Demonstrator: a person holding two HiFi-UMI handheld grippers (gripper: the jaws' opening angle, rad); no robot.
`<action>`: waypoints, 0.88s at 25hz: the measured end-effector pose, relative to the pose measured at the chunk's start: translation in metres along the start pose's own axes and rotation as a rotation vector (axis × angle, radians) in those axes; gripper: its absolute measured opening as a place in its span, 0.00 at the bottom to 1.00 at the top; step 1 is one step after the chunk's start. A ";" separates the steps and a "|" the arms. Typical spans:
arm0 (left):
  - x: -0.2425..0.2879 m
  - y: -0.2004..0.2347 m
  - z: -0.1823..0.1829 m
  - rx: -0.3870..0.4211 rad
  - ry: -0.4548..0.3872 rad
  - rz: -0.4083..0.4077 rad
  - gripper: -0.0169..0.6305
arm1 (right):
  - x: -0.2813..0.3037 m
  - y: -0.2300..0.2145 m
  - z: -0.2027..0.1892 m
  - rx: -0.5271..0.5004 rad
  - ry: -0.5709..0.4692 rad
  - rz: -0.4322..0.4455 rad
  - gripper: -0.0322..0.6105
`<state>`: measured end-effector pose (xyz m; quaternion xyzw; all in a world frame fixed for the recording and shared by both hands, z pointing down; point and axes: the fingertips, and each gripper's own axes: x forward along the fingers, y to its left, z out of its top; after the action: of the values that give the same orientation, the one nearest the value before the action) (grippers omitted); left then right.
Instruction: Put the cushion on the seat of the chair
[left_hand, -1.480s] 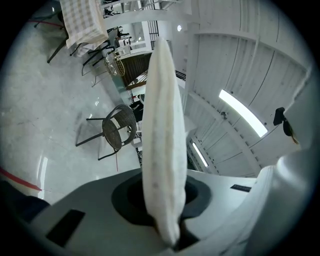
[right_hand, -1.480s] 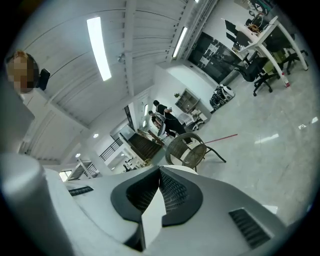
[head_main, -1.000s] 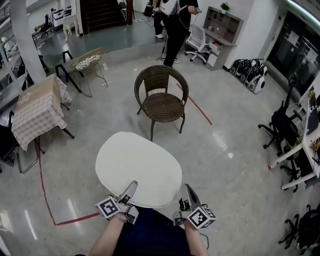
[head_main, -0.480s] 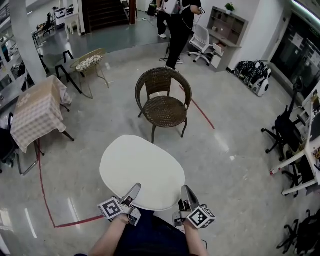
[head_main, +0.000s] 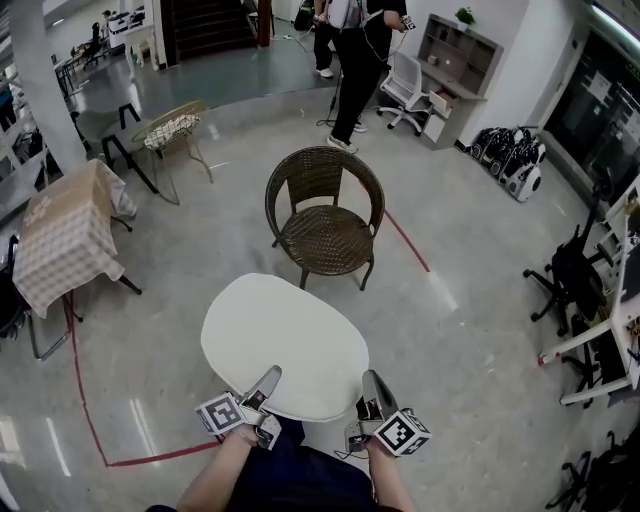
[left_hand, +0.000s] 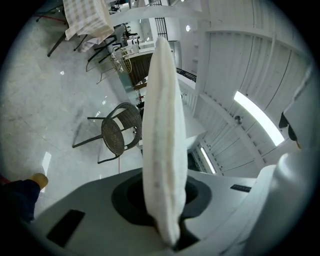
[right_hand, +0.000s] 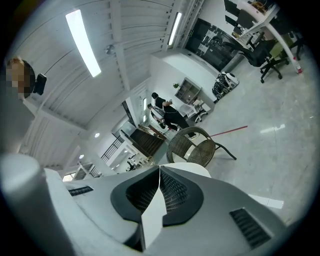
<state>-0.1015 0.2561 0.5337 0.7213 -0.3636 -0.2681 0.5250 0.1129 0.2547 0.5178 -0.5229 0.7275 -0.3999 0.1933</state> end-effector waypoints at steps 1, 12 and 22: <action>0.005 0.004 0.005 -0.014 -0.003 0.009 0.14 | 0.008 0.000 0.002 0.001 0.001 -0.001 0.03; 0.052 0.024 0.054 -0.065 -0.031 0.038 0.14 | 0.085 0.011 0.021 0.000 0.032 0.020 0.03; 0.092 0.035 0.079 -0.081 -0.007 0.031 0.14 | 0.125 0.010 0.035 0.017 0.011 0.023 0.03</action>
<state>-0.1168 0.1311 0.5423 0.6929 -0.3653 -0.2770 0.5566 0.0837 0.1281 0.5062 -0.5108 0.7310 -0.4066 0.1985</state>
